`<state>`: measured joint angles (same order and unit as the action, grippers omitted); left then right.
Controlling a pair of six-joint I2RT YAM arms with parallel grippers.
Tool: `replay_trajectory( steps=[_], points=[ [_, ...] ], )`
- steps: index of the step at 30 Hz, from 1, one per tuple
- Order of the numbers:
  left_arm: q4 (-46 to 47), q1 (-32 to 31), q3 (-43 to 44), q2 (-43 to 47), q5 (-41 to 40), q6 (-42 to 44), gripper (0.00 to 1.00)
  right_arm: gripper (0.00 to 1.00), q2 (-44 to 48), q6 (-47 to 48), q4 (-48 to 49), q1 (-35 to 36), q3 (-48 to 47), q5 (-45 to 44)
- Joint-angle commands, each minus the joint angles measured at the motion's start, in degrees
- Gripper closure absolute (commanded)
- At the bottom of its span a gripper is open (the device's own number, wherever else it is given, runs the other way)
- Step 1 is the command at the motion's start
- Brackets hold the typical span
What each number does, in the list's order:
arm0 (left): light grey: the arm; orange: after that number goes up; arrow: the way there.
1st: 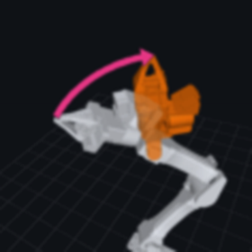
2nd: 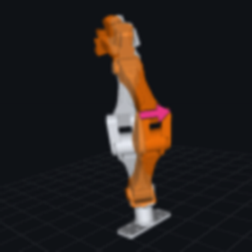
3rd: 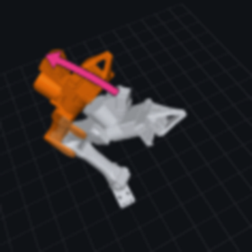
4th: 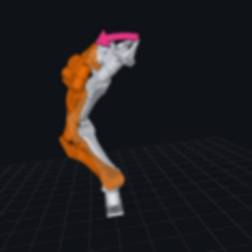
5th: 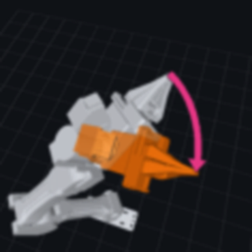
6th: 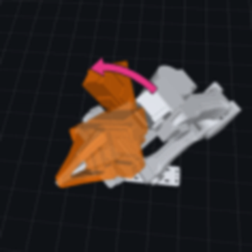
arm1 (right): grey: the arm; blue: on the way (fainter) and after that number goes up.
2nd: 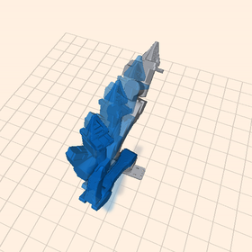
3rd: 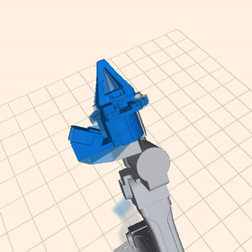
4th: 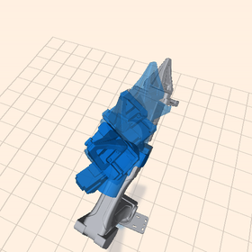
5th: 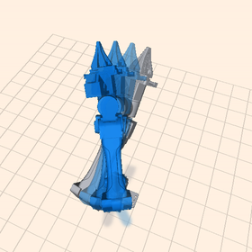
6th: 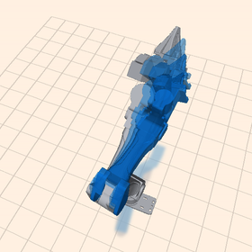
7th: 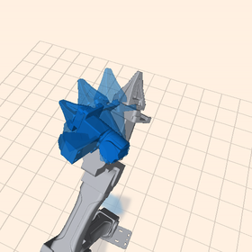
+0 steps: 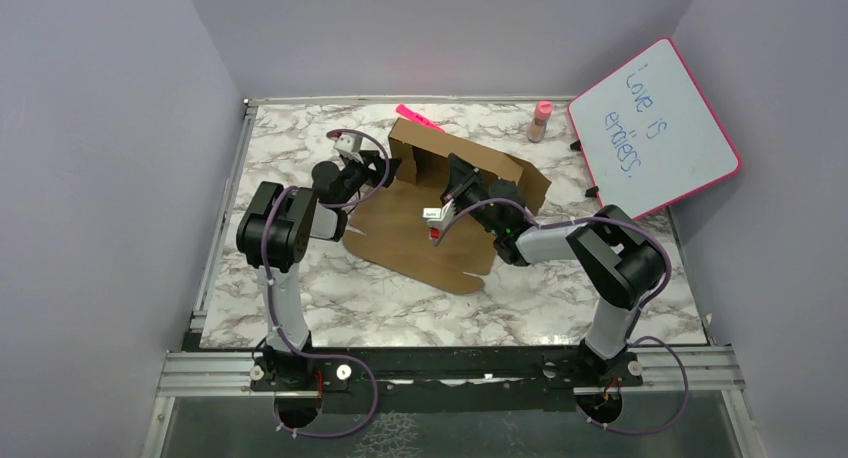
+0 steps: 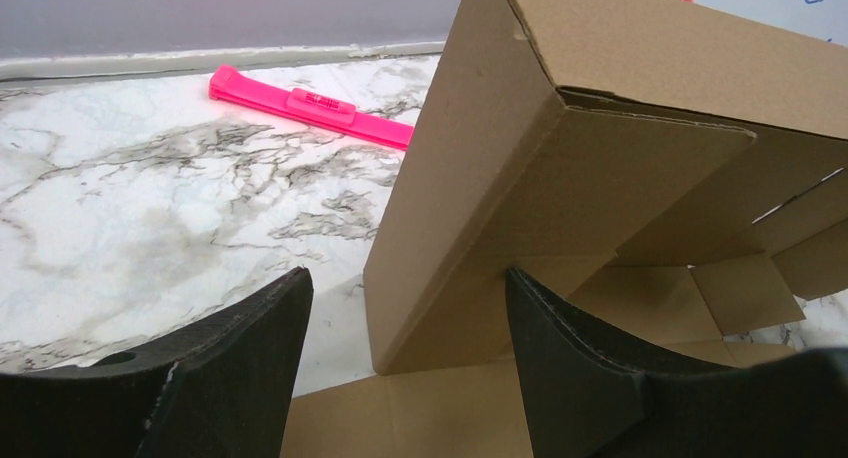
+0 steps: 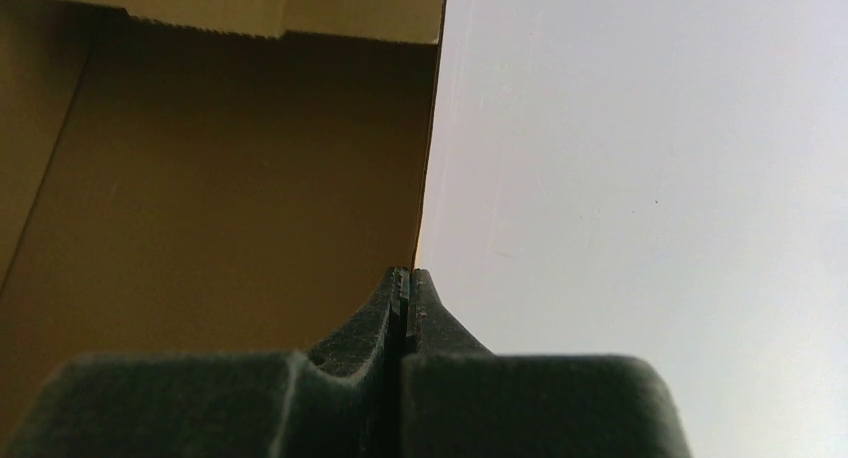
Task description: Fold the paper box
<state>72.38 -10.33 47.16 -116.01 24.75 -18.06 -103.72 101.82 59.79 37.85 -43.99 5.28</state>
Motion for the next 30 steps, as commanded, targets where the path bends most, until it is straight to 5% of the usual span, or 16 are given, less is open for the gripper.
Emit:
replay_trajectory(
  steps=[1, 11, 30],
  points=[
    [5.44, -1.22, 2.35, -2.43, -1.38, -1.43, 0.27, 0.98, 1.27, -2.21, -4.89, 1.23, -1.18, 3.96],
    [8.08, -1.72, 4.65, -5.46, -2.88, -1.27, 0.27, 0.98, 1.84, -3.64, -7.44, 1.18, -1.89, 4.94],
    [8.04, -4.18, 6.88, -8.14, -18.63, -5.58, 0.48, 0.98, 1.40, -5.80, -9.59, 1.17, -2.94, 5.53]
  ],
)
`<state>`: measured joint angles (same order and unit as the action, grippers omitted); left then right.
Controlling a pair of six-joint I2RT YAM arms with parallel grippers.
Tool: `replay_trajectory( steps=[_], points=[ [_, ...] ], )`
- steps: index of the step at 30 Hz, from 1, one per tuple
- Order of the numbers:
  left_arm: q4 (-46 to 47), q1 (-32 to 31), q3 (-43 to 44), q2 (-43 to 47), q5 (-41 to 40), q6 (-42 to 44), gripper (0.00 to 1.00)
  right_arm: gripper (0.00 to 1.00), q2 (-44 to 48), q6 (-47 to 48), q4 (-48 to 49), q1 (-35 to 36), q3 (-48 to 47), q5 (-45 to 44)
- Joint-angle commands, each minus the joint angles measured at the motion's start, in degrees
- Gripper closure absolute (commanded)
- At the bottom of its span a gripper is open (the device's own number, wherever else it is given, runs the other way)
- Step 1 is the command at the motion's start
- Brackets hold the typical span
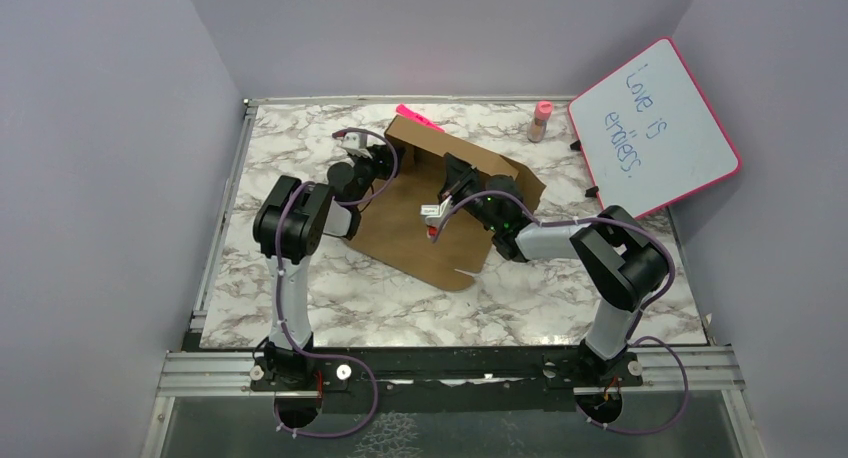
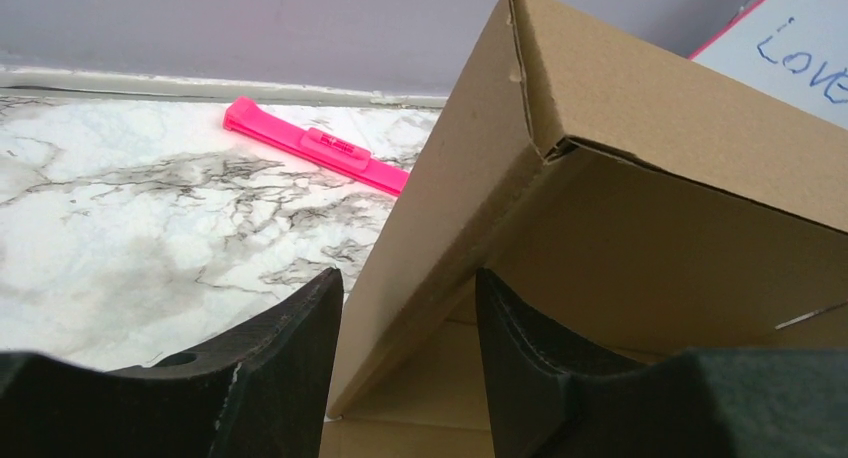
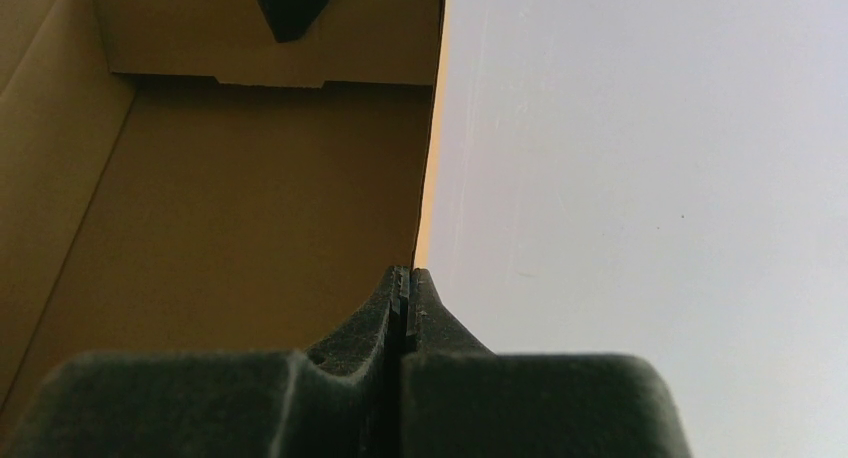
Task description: Fold the paper box
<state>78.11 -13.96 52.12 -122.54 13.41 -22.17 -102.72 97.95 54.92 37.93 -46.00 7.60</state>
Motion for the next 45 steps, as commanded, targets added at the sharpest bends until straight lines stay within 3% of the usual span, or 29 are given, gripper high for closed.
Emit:
replay_trajectory(
  steps=[1, 20, 30, 41, 45],
  points=[
    [2.31, -0.73, 2.00, -1.68, -8.96, -1.67, 0.48, 0.98, 0.33, -1.97, -4.73, 1.09, -0.95, 3.22],
    [-0.92, -4.34, 3.22, -1.62, -25.69, -1.59, 0.74, 0.98, 0.77, -4.48, -6.16, 1.11, -1.81, 3.91],
    [-3.67, -5.08, -0.20, 3.43, -26.71, 0.71, 0.92, 0.98, 2.17, -5.14, -5.44, 1.14, -2.38, 4.07],
    [-12.54, -5.82, -7.03, 12.31, -22.42, 2.57, 0.94, 0.96, 6.13, -5.79, -9.66, 2.60, -2.51, 3.14],
    [-16.48, -5.82, -9.32, 14.24, -24.63, 1.91, 0.94, 0.96, 7.68, -6.17, -10.72, 3.99, -0.90, 2.22]
  ],
)
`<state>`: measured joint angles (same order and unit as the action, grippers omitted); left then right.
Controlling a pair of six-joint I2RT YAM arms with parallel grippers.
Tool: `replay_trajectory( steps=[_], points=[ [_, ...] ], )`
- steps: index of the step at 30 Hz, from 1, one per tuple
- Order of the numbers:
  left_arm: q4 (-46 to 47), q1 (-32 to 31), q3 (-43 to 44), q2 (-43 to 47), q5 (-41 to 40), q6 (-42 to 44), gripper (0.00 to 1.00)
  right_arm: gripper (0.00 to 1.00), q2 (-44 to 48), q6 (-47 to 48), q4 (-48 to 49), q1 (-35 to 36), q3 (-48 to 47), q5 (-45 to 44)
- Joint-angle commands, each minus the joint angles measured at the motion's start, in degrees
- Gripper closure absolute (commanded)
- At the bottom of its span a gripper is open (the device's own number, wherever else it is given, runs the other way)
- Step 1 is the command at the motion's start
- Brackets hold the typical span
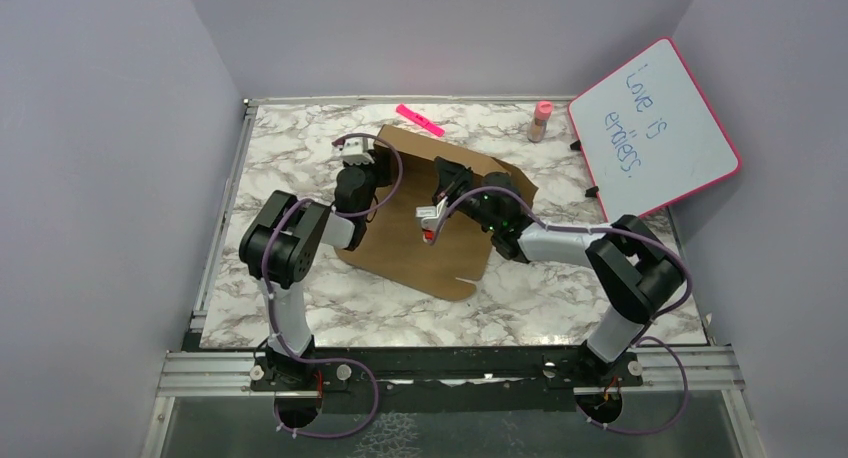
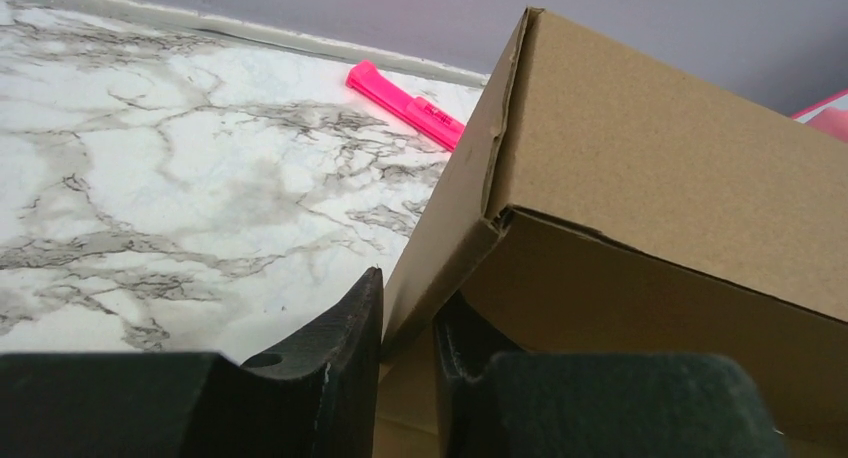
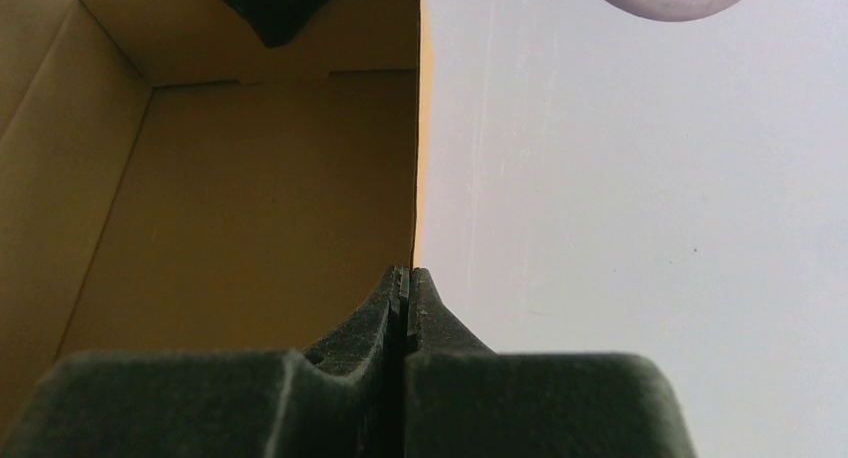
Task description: Fold the paper box
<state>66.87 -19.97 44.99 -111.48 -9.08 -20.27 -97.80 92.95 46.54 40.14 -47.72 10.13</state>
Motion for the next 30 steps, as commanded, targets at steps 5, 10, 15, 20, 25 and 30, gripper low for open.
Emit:
replay_trajectory(
  steps=[5, 10, 15, 20, 25, 30],
  points=[
    [-8.58, -0.05, -2.64, 3.90, -5.87, 0.04, 0.94, 0.99, 2.24, -0.32, -1.74, 3.93, 2.94, -4.18],
    [-9.82, -0.48, -2.62, 3.88, -12.21, -1.32, 0.92, 0.99, 4.02, -5.06, -6.48, 5.57, 2.86, -4.30],
    [-9.76, -1.27, -1.80, 4.42, -17.79, -1.94, 0.83, 0.99, 6.15, -10.97, -12.71, 5.99, 1.47, -2.88],
    [-9.68, -3.38, 0.48, 4.35, -24.38, -1.61, 0.81, 0.99, 6.22, -13.46, -15.76, 6.09, 0.26, -2.09],
    [-9.72, -4.41, 1.79, 4.08, -28.81, -1.89, 0.79, 0.99, 6.13, -15.02, -17.98, 6.07, -1.02, -1.96],
    [-9.79, -4.47, 1.98, 4.08, -29.11, -1.79, 0.74, 0.99, 5.63, -15.49, -18.34, 6.09, -1.25, -2.38]
  ],
)
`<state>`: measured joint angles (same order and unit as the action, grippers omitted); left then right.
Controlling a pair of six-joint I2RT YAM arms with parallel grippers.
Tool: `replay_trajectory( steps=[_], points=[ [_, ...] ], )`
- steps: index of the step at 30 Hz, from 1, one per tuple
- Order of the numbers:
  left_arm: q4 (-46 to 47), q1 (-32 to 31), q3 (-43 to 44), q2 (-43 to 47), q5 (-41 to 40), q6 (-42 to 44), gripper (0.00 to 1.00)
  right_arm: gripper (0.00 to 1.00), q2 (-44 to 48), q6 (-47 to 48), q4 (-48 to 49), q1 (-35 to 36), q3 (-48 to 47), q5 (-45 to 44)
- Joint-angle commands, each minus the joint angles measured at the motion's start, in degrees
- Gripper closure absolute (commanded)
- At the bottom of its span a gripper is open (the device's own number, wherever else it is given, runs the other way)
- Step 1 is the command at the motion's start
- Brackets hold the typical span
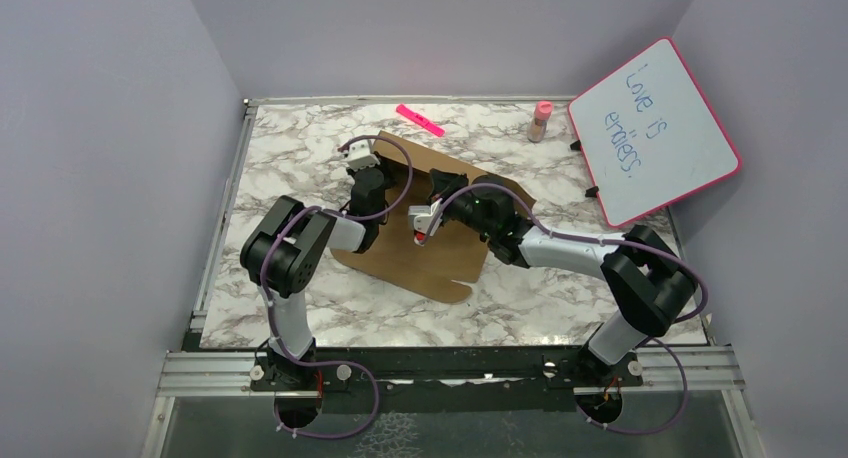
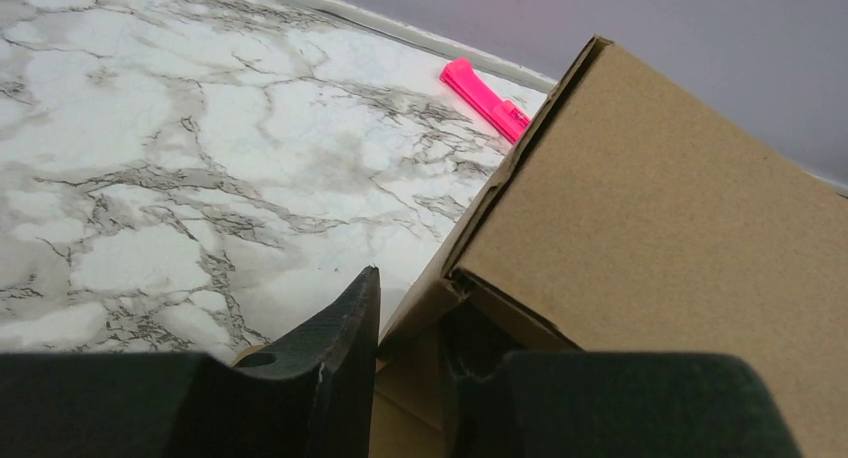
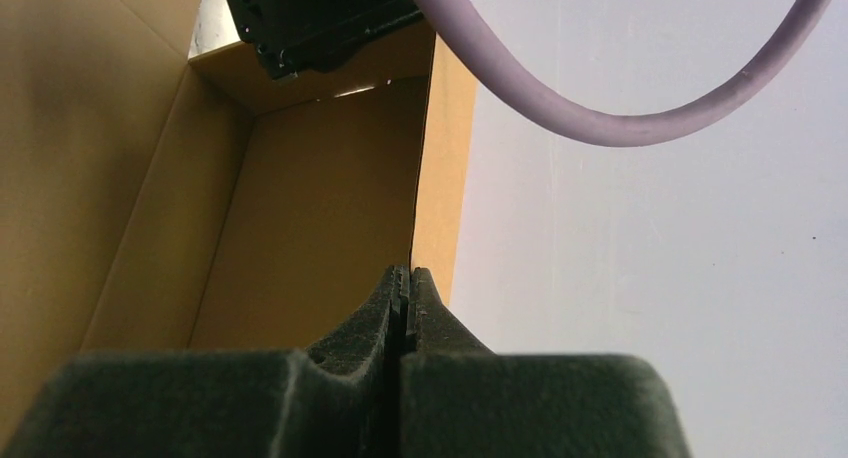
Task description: Fold the paper box
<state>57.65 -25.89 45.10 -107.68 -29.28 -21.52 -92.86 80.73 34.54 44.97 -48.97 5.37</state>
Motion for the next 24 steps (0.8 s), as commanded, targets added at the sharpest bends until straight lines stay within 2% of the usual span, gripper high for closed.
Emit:
replay_trajectory(
  steps=[1, 7, 24],
  points=[
    [-0.52, 1.44, 1.76, 0.28, -8.62, -0.54, 0.74, 0.99, 0.67, -3.29, -6.40, 1.25, -0.05, 2.37],
    [-0.52, 1.37, 1.21, 0.52, -4.51, -2.61, 0.71, 0.99, 0.37, -3.07, -4.82, 1.25, 0.01, 2.14],
    [-1.18, 1.41, -6.30, 9.21, 7.35, -2.23, 0.39, 0.96, -0.85, -1.36, -0.16, 1.25, -0.40, -1.76]
  ],
)
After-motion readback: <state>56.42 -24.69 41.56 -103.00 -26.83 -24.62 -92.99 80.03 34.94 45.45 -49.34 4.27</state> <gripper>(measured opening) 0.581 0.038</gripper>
